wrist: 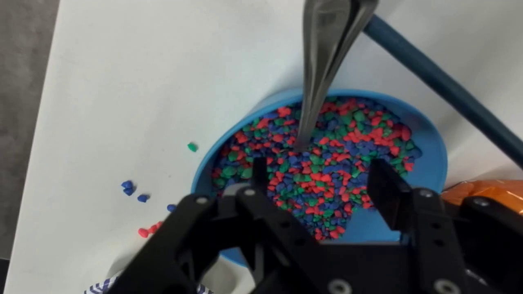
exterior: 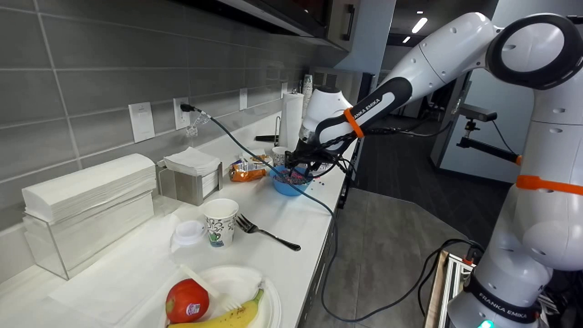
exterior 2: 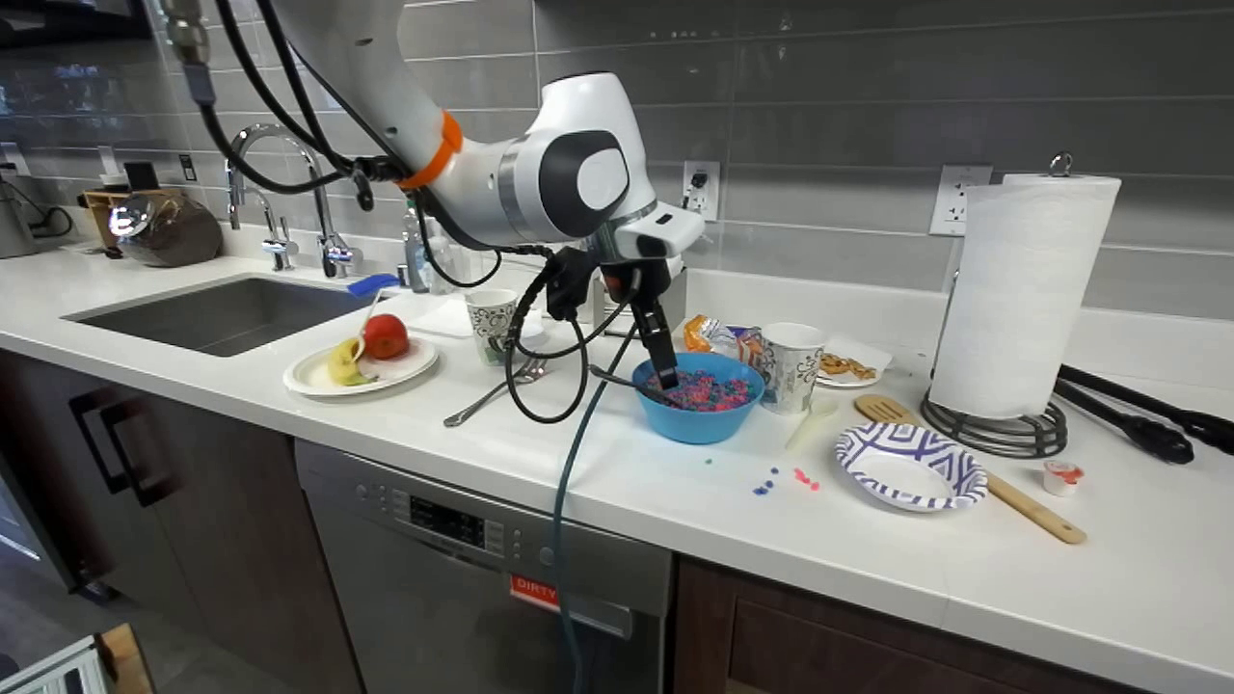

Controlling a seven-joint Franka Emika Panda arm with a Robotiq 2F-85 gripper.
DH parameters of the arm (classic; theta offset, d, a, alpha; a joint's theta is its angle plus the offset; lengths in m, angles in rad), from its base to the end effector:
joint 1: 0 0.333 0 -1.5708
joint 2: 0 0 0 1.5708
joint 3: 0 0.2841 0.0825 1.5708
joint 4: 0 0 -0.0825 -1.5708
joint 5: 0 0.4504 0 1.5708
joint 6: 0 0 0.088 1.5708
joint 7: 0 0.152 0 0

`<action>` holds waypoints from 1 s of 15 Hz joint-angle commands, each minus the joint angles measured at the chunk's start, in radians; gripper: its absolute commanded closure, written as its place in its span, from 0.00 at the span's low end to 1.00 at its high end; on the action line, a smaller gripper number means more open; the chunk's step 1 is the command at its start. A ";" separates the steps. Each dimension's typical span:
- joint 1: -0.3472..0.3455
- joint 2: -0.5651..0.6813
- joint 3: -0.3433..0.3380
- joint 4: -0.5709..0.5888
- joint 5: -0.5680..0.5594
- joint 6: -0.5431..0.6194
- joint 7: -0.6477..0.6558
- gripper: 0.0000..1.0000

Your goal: Take a scoop from the blue bowl using the spoon and empty it into the cup next to the blue bowl

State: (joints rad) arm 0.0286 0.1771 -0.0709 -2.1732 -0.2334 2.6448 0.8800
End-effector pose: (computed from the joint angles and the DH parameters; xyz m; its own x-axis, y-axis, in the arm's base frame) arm 0.6373 -0.0265 0.2205 0.6982 -0.6458 0.3090 -0.6525 -0.7516 -0.0964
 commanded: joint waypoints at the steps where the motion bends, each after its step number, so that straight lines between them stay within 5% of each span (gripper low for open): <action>1: 0.032 0.024 -0.023 0.004 -0.036 0.022 0.050 0.33; 9: 0.057 0.037 -0.050 0.001 -0.086 0.008 0.096 0.40; 13: 0.057 0.043 -0.058 -0.001 -0.096 0.007 0.110 0.61; 15: 0.056 0.049 -0.059 -0.003 -0.090 0.015 0.115 0.60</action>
State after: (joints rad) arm 0.0681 0.2126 -0.1127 -2.1735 -0.3007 2.6449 0.9536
